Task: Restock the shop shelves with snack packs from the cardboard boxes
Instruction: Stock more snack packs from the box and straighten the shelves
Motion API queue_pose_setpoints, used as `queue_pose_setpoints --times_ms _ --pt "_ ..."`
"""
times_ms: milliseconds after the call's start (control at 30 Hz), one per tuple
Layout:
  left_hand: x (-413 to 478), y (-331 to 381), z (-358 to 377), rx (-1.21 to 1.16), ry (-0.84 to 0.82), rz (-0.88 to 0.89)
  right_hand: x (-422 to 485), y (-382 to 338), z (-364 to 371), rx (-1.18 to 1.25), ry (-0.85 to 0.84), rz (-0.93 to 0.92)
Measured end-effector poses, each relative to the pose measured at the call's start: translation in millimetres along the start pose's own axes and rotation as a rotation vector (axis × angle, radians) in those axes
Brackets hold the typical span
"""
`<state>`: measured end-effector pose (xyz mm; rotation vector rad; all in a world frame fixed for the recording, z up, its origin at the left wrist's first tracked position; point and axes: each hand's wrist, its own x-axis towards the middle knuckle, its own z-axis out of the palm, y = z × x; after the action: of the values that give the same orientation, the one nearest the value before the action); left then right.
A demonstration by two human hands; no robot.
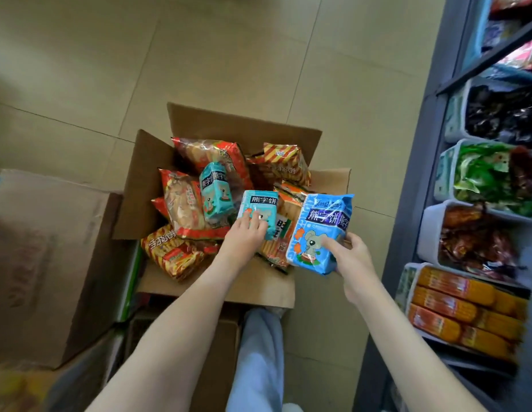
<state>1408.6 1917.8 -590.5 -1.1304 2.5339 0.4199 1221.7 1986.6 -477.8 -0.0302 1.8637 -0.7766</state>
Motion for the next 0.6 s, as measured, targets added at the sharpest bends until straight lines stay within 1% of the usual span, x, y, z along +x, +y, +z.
queue_pose_setpoints --times_ms 67,100,133,167,200,267,300,333,367,400,433,500,600 --pt "-1.7 2.9 11.1 -0.018 -0.2 -0.057 5.2 1.0 -1.8 -0.012 -0.013 0.005" --pt "-4.7 1.3 20.0 0.007 -0.223 -0.071 4.9 -1.4 -2.9 -0.013 -0.022 0.001" --pt "-8.0 0.0 18.8 -0.035 -0.274 -0.098 2.7 -5.6 -4.4 -0.014 -0.028 -0.007" --pt "-10.1 0.6 9.7 -0.138 -0.321 -0.125 -1.2 -10.9 -6.8 -0.006 -0.033 -0.016" --pt "-12.3 4.2 -7.5 -0.314 -0.329 -0.166 -7.9 -17.7 -10.1 0.012 -0.039 -0.026" --pt "-15.4 15.8 -57.1 -0.794 -0.243 -0.317 -28.1 -30.6 -19.8 0.058 -0.046 -0.06" --pt "-17.4 23.9 -87.6 -1.05 -0.197 -0.356 -41.3 -36.4 -26.4 0.087 -0.044 -0.078" --pt "-22.7 34.7 -121.5 -1.32 -0.185 -0.349 -57.3 -42.7 -34.9 0.122 -0.038 -0.098" --pt "-30.9 47.5 -156.2 -1.537 -0.222 -0.286 -75.6 -48.6 -45.2 0.156 -0.037 -0.121" --pt "-40.9 61.9 -186.9 -1.667 -0.278 -0.187 -96.4 -54.6 -57.1 0.186 -0.036 -0.153" --pt "-52.5 77.9 -214.7 -1.748 -0.331 -0.079 -118.5 -59.5 -70.7 0.214 -0.029 -0.191" --pt "-75.6 113.6 -261.2 -1.799 -0.385 0.103 -166.7 -67.7 -103.2 0.275 0.003 -0.275" --pt "-117.0 170.0 -315.3 -1.721 -0.408 0.301 -249.3 -70.8 -159.6 0.331 0.039 -0.409"
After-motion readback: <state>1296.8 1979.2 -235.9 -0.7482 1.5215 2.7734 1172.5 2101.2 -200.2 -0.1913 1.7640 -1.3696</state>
